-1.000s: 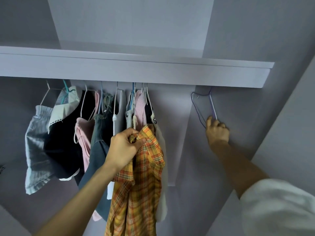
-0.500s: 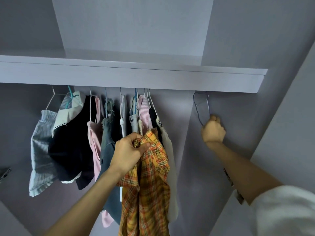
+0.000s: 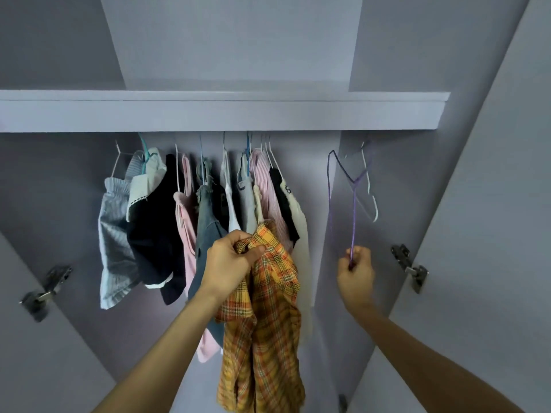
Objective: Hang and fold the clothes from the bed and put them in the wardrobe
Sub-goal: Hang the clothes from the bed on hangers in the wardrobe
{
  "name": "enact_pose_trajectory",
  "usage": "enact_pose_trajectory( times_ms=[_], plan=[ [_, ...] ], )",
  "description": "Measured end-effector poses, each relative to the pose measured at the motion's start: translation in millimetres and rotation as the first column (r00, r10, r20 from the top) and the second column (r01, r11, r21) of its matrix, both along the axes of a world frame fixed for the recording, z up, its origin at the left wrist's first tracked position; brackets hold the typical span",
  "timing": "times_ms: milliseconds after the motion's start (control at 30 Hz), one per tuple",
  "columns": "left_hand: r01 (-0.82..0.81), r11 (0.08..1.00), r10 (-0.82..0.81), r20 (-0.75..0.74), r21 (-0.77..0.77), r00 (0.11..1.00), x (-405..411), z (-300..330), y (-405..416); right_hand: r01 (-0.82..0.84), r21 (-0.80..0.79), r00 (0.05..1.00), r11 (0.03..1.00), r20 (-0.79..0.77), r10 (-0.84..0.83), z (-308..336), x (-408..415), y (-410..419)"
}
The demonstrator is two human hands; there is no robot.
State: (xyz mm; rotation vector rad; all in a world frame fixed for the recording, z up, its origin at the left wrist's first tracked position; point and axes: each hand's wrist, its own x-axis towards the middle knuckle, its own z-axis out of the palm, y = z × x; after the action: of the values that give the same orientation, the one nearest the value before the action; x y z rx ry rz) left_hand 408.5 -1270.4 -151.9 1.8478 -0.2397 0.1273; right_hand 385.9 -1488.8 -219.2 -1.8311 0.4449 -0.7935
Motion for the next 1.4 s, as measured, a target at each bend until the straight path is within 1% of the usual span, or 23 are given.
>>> enact_pose_trajectory(
  times_ms=[67,133,200,233,300,367,433,500,533,567,633,700,767,800,833,867,933,1000,1100,1200,1267,1333,1400],
  plan=[
    [0.015,1.0,-0.015,-0.027,0.005,1.0,-11.0,-6.4,10.6,-0.018,0.085,0.999,0.996,-0.036,0.022,-10.1,-13.9,6.5],
    [0.043,0.999,-0.041,-0.046,0.025,0.998,-21.7,-11.5,18.4,0.022,0.182,0.996,0.983,-0.09,-0.006,-14.2,-19.9,7.0],
    [0.081,0.996,-0.077,-0.096,0.03,0.992,-31.3,-15.1,26.2,0.084,0.197,0.985,0.977,-0.167,-0.051,-16.1,-31.2,9.0],
    [0.099,0.995,-0.094,-0.124,0.028,0.988,-33.9,-16.6,29.5,0.095,0.172,0.982,0.98,-0.179,-0.064,-17.0,-38.3,11.1],
    [0.129,0.991,-0.121,-0.193,0.03,0.974,-40.6,-21.2,39.1,0.095,0.12,0.988,0.988,-0.136,-0.079,-21.5,-58.0,18.4],
    [0.139,0.99,-0.126,-0.26,0.035,0.957,-45.7,-26.3,48.8,0.057,0.084,0.995,0.995,-0.085,-0.05,-25.7,-71.7,23.6],
    [0.122,0.992,-0.11,-0.299,0.024,0.948,-50.7,-30.3,57.8,0.044,0.034,0.997,0.998,-0.067,-0.042,-30.0,-76.3,24.4],
    [0.074,0.997,-0.069,-0.299,0.006,0.952,-50.8,-30.9,64.9,0.038,0.018,0.996,0.999,-0.083,-0.036,-28.6,-73.7,22.8],
    [0.049,0.999,-0.041,-0.288,0.02,0.957,-49.6,-31.5,68.0,0.029,0.01,0.995,1.0,-0.091,-0.028,-28.2,-71.9,21.1],
    [0.033,0.997,-0.014,-0.262,0.065,0.965,-48.6,-32.5,71.1,0.012,-0.014,0.996,1.0,-0.088,-0.013,-27.9,-70.8,19.6],
    [0.03,0.979,0.011,-0.2,0.201,0.98,-47.8,-36.5,78.3,-0.049,-0.082,0.996,0.995,-0.079,0.042,-23.8,-71.3,20.2],
    [0.034,0.95,0.016,-0.156,0.311,0.988,-47.5,-42.0,84.4,-0.08,-0.106,0.997,0.991,-0.006,0.08,-17.8,-71.6,22.7],
    [0.001,0.92,0.049,-0.117,0.392,0.992,-48.7,-44.2,91.1,-0.09,-0.099,0.98,0.991,0.168,0.105,-8.9,-73.7,28.9],
    [-0.016,0.911,0.064,-0.104,0.413,0.992,-49.0,-43.5,93.9,-0.119,-0.082,0.96,0.989,0.243,0.136,-5.2,-74.2,31.1],
    [-0.034,0.907,0.082,-0.097,0.42,0.992,-50.6,-41.9,97.1,-0.169,-0.043,0.945,0.985,0.278,0.175,-0.2,-74.4,34.4],
    [-0.048,0.908,0.097,-0.098,0.417,0.99,-51.4,-40.1,100.0,-0.216,0.028,0.94,0.976,0.275,0.2,4.3,-73.9,37.2],
    [-0.091,0.909,0.139,-0.089,0.407,0.986,-54.0,-34.4,106.3,-0.294,0.172,0.941,0.94,0.224,0.253,9.5,-68.7,42.3],
    [-0.14,0.897,0.175,-0.046,0.419,0.984,-55.8,-26.3,113.3,-0.384,0.234,0.921,0.893,0.17,0.352,8.7,-60.0,46.7],
    [-0.193,0.87,0.193,0.047,0.453,0.98,-59.9,-11.7,122.0,-0.509,0.226,0.858,0.831,0.048,0.512,4.7,-48.0,53.0],
    [-0.251,0.826,0.201,0.151,0.505,0.968,-63.8,-0.1,127.8,-0.561,0.218,0.811,0.799,-0.051,0.583,-0.5,-41.2,57.2],
    [-0.282,0.813,0.23,0.164,0.509,0.959,-67.2,6.0,134.3,-0.583,0.167,0.794,0.795,-0.092,0.601,-2.1,-36.9,58.7],
    [-0.301,0.802,0.248,0.172,0.515,0.954,-68.0,9.8,140.7,-0.626,0.054,0.765,0.778,-0.155,0.625,-2.7,-34.6,60.1],
    [-0.303,0.788,0.244,0.18,0.536,0.953,-69.3,13.2,145.0,-0.654,-0.052,0.74,0.755,-0.249,0.624,-2.6,-34.1,66.7]
  ],
)
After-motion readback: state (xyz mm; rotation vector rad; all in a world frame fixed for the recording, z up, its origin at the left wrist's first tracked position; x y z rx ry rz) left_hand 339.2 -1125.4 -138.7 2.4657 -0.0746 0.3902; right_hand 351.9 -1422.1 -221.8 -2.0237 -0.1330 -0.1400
